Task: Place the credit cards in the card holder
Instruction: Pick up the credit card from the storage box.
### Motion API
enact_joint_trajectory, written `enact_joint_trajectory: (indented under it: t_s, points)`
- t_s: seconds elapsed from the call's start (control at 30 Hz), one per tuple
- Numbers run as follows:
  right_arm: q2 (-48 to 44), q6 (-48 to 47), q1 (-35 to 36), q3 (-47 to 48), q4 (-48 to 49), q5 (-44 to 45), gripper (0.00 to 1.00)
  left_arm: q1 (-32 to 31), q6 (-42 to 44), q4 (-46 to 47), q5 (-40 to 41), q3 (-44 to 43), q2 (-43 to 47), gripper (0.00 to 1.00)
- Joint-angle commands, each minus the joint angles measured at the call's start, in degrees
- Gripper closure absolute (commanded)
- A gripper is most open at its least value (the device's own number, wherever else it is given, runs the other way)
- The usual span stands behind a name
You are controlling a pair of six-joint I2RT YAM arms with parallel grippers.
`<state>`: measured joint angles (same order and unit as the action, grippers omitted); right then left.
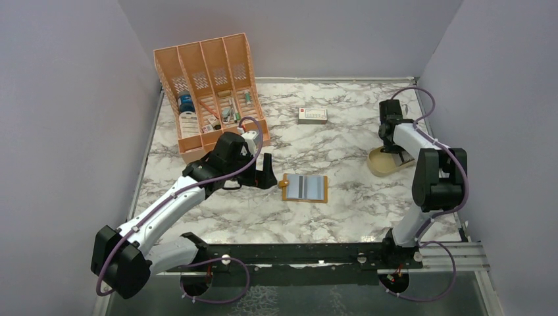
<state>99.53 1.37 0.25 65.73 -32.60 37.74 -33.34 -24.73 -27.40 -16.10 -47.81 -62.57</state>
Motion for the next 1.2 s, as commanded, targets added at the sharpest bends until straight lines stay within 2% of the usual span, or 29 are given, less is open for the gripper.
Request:
enact_joint_trajectory:
  t_s: [0.0,0.13,0.3,0.33,0.4,0.73,1.17]
  points:
    - [2.69,-0.56,-0.84,2.04,2.21,2.47,0.52,0.21,0.76,0.06,1.50,0.59,1.08,0.01]
    - [3.33,-0.45,-0.95,2.03,2.14,2.14,0.57,0.12,0.76,0.31,0.20,0.62,0.91,0.01]
    - [2.98,-0.22,-0.95,2.44,1.38,4.29,0.58,0.12,0.76,0.38,0.07,0.77,1.40,0.01]
    - [2.75,-0.22,-0.94,2.46,1.40,4.78,0.58,0.12,9.03,0.42,-0.09,0.85,1.35,0.01]
    - [2.17,-0.22,-0.94,2.46,1.31,5.02,0.58,0.10,5.21,0.86,-0.68,1.09,1.05,0.02]
    - [0.90,-0.13,-0.93,2.58,1.92,3.34,0.64,0.12,4.90,1.21,-1.30,1.41,0.91,0.02]
    - [0.11,0.57,-0.95,2.95,1.54,2.02,0.65,0.12,4.87,1.35,-1.23,1.34,0.86,0.02]
